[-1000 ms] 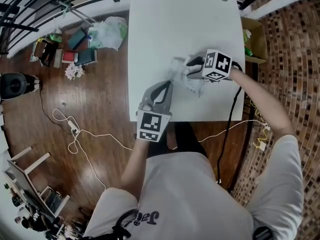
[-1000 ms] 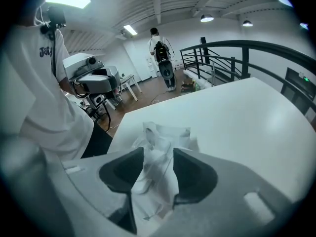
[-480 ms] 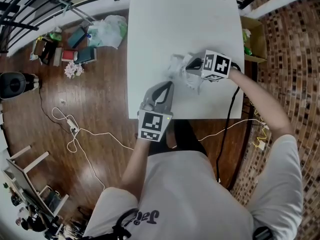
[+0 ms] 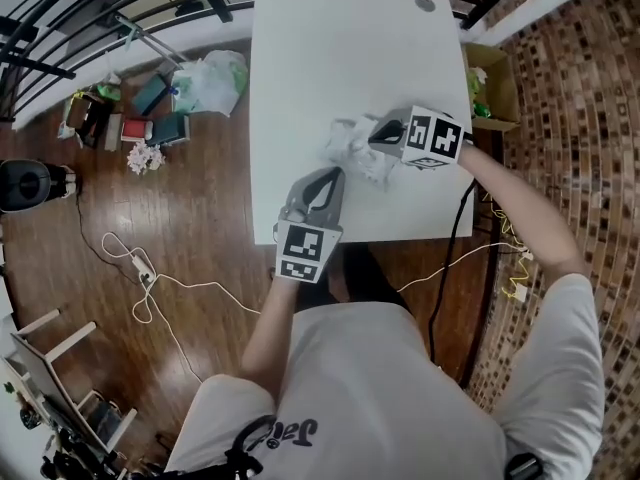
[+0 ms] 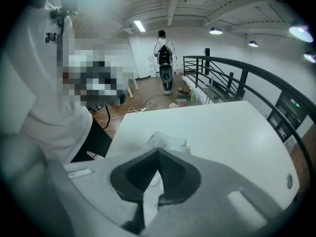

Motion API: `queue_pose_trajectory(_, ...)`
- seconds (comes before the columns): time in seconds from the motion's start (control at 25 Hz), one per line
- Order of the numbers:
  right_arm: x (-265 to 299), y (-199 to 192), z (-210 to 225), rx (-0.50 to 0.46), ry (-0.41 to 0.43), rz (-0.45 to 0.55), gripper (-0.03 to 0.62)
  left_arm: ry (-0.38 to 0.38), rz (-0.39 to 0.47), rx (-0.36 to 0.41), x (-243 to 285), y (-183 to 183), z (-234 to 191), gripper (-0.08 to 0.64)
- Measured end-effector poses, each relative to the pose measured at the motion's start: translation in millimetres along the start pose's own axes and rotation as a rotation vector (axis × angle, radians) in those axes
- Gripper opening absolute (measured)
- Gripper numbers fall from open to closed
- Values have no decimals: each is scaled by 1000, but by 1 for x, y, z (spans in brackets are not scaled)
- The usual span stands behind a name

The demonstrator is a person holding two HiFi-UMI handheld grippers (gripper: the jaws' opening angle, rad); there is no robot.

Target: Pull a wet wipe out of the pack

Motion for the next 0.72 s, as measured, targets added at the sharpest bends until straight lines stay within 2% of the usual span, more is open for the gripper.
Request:
queue_pose_trajectory(0.44, -84, 23, -22, 7, -129, 83, -9, -11, 45, 37, -14, 15, 9, 17)
queue_pose_trajectory(0.72, -139, 18, -28, 35, -220, 141, -9, -19, 53, 29, -14, 20, 9, 17)
Point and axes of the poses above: the fingertips, and each gripper's own axes: x forward along the fingers, z to its right, y out of its top, the point moved 10 cm from there along -x, backward along the fingers, and after that the axes turned 12 degrees about -z, right-handed, at the moved point
